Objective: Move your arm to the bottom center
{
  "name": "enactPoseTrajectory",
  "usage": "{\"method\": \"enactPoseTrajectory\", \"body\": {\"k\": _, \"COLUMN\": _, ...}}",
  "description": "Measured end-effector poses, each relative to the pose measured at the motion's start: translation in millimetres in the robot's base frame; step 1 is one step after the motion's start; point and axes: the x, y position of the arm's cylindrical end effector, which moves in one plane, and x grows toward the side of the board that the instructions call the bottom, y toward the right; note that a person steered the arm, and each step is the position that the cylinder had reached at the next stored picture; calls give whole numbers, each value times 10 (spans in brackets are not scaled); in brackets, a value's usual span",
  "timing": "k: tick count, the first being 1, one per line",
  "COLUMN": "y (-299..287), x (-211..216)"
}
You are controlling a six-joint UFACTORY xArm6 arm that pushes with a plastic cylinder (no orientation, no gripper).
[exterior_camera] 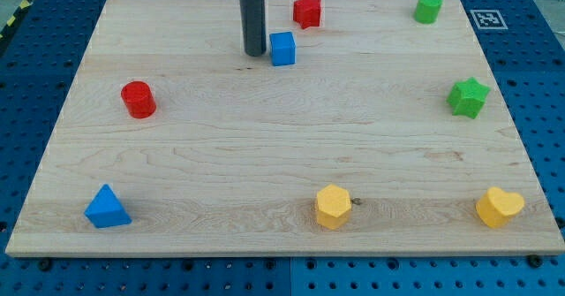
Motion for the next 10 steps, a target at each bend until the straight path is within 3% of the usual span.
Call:
{"method": "enactPoseTrajectory", "body": {"k": 1, "y": 180, "x": -58}}
{"method": "enactPoseTrajectory", "body": {"k": 2, "y": 612, "x": 203}}
{"method": "enactPoseTrajectory", "body": {"k": 4, "y": 155, "x": 347}}
{"method": "enactPoseTrajectory", "body": {"k": 7, "y": 156, "x": 1009}}
{"method": "enactPoseTrajectory", "body": {"k": 10, "y": 397, "x": 1931}}
